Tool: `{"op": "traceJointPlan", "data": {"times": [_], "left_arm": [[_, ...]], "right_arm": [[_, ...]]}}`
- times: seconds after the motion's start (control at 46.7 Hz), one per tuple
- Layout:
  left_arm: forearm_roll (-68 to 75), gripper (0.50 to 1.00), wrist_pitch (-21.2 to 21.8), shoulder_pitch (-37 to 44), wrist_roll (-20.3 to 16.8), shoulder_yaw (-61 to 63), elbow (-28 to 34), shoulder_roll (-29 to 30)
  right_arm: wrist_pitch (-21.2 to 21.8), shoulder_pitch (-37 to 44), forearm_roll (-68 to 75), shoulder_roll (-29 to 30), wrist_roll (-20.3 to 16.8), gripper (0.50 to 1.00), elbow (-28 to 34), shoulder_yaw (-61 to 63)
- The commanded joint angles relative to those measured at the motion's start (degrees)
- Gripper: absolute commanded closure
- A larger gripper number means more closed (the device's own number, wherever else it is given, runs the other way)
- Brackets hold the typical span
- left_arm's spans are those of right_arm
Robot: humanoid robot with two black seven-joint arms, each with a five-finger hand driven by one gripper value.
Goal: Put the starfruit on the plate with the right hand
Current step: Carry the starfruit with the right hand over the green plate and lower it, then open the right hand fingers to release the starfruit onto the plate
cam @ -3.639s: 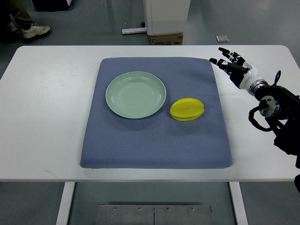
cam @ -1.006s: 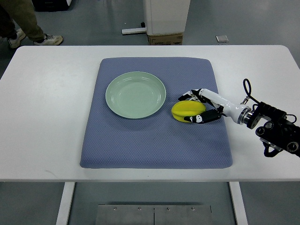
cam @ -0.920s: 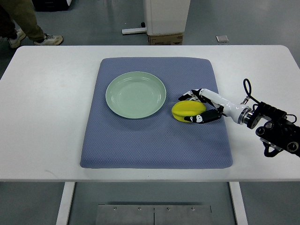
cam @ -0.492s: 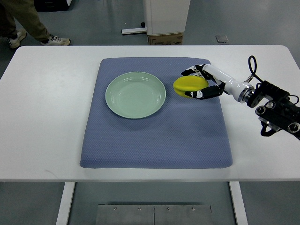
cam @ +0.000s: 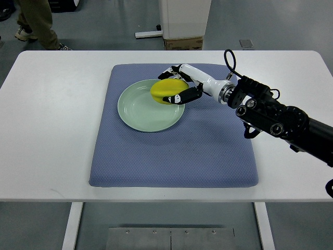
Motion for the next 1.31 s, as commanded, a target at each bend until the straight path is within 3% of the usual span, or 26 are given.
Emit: {"op": "traceJointPlan", "data": {"times": [0.0,0.343,0.92,0.942,0.963,0.985,1.028,1.049,1.07,1.284], "left_arm": [[0.0,0.5,0.0,0.0,0.0,0.0,0.0,0.0],[0.0,0.5,0.0,0.0,0.0,0.0,0.0,0.0],[0.0,0.5,0.0,0.0,0.0,0.0,0.0,0.0],[0.0,0.5,0.0,0.0,0.0,0.0,0.0,0.0],[0.0,0.5,0.0,0.0,0.0,0.0,0.0,0.0],[0.0,0.5,0.0,0.0,0.0,0.0,0.0,0.0],[0.0,0.5,0.0,0.0,0.0,0.0,0.0,0.0],[0.0,0.5,0.0,0.0,0.0,0.0,0.0,0.0],[0.0,0.5,0.0,0.0,0.0,0.0,0.0,0.0],[0.0,0.5,0.0,0.0,0.0,-0.1,0.0,0.0]], "right_arm": [[0.0,0.6,0.0,2.7,-0.5,1.0,-1.1,-1.0],[-0.2,1.4,-0.4,3.0,-1.2,1.0,-4.6,-4.6],[-0.2,1.5,-0.2,3.0,-0.8,1.0,-1.1,-7.7],[-0.2,1.5,-0.1,3.0,-0.7,0.988,-1.1,-7.7],[-0.2,1.5,-0.1,3.0,-0.7,0.857,-1.1,-7.7],[-0.2,1.4,-0.1,3.0,-0.7,0.771,-1.1,-7.7],[-0.2,1.3,0.0,3.0,-0.7,0.643,-1.1,-7.7],[-0.2,1.2,0.0,3.0,-0.7,0.535,-1.1,-7.7],[-0.2,1.1,0.1,3.0,-0.8,0.5,-1.1,-7.7],[-0.2,0.2,2.1,3.0,-0.7,0.5,-1.2,-7.6]]}}
